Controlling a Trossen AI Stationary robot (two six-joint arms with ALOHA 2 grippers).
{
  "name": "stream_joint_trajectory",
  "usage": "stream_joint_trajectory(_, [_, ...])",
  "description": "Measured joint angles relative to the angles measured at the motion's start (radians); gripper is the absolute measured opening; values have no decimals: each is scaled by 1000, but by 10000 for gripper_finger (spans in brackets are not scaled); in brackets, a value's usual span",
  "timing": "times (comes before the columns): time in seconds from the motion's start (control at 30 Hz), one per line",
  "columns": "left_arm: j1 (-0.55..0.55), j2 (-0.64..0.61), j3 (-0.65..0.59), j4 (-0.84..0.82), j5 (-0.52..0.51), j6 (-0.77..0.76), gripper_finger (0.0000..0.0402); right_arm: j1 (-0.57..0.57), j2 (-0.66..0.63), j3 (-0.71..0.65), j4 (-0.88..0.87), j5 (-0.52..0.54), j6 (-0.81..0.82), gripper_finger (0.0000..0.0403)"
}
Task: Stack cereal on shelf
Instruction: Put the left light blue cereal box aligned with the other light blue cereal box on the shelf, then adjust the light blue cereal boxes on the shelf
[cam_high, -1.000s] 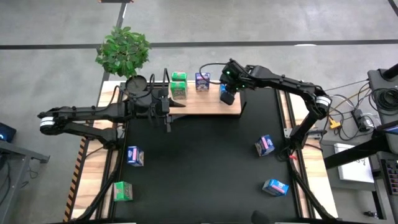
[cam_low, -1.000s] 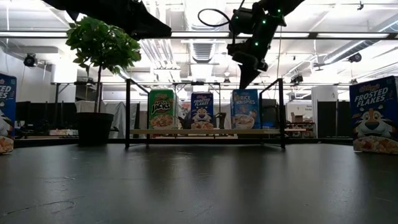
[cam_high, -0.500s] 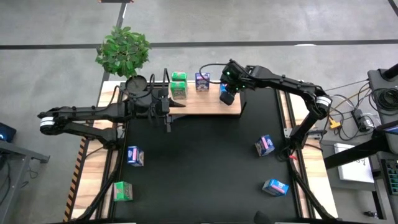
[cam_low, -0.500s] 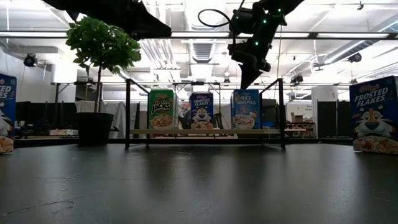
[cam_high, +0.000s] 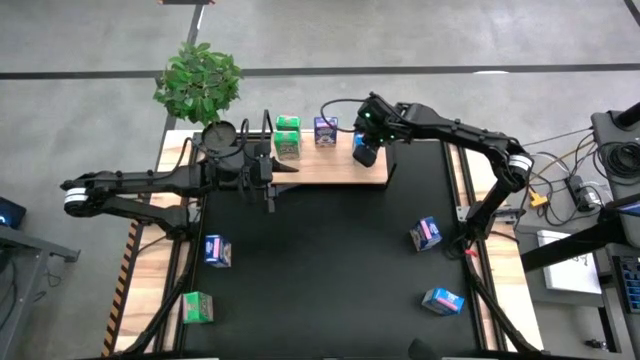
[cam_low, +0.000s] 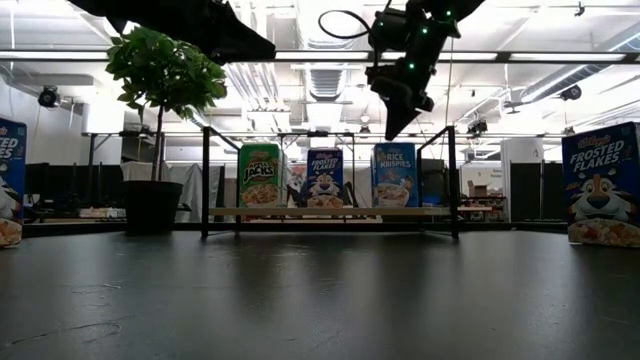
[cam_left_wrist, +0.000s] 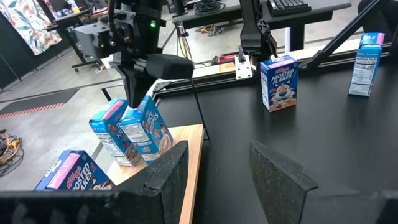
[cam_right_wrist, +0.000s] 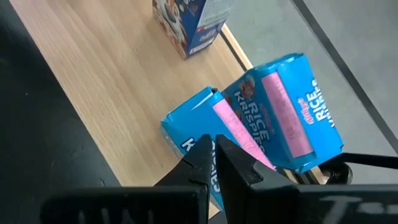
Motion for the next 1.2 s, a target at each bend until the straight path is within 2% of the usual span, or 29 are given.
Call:
stream_joint_trajectory(0.33, [0, 0, 0, 6, 0, 0, 152, -10, 1, 43, 18, 0, -69, 12])
stream_joint_trajectory(0.8, [0, 0, 0, 12, 0, 0, 152, -140, 74, 50, 178, -8, -219, 12])
stream_joint_trajectory(1.2, [0, 0, 1, 10, 0, 0, 152, -142, 98, 56, 194, -41, -291, 12])
